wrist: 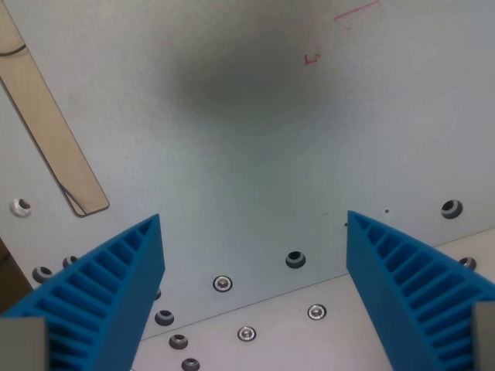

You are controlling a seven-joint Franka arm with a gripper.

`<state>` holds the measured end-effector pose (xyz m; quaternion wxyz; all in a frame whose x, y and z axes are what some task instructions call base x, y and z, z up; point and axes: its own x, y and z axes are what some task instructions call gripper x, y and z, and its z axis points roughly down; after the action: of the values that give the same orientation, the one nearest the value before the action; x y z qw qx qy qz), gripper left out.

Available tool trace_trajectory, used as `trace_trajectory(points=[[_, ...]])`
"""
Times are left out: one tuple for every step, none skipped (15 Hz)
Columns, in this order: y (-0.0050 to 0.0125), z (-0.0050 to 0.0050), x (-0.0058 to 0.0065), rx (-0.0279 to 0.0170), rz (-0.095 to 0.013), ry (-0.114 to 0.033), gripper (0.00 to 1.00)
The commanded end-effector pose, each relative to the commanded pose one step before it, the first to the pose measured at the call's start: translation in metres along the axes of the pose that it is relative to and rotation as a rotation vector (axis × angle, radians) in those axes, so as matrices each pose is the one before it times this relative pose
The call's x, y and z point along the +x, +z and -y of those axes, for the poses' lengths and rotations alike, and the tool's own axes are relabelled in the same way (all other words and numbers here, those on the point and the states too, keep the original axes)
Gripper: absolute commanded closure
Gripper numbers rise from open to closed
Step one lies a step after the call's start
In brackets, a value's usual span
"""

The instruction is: Rotate around base positive z

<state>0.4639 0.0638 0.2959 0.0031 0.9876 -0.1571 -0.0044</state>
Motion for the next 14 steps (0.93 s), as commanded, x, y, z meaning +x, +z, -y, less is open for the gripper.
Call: trace_trajectory(points=[[-0.00085, -0.00002, -0.00001, 0.00064, -0.0022, -0.0130, 0.00], [0.00000, 0.00000, 0.00000, -0.00010, -0.0001, -0.0133, 0.00], [0.00000, 0.00000, 0.00000, -0.00010, -0.0001, -0.0133, 0.00], [0.00000, 0.00000, 0.00000, -0.00010, -0.0001, -0.0133, 0.00], [0.00000, 0.00000, 0.00000, -0.00010, -0.0001, -0.0133, 0.00], [0.00000, 0.00000, 0.00000, -0.00010, -0.0001, -0.0133, 0.00], [0.00000, 0.00000, 0.00000, -0.00010, -0.0001, -0.0133, 0.00], [0.00000, 0.00000, 0.00000, -0.00011, -0.0001, -0.0133, 0.00], [0.00000, 0.00000, 0.00000, -0.00011, -0.0001, -0.0133, 0.00], [0.00000, 0.00000, 0.00000, -0.00011, -0.0001, -0.0133, 0.00], [0.00000, 0.00000, 0.00000, -0.00011, -0.0001, -0.0133, 0.00], [0.00000, 0.00000, 0.00000, -0.00011, -0.0001, -0.0133, 0.00], [0.00000, 0.00000, 0.00000, -0.00011, -0.0001, -0.0133, 0.00], [0.00000, 0.00000, 0.00000, -0.00011, -0.0001, -0.0133, 0.00]])
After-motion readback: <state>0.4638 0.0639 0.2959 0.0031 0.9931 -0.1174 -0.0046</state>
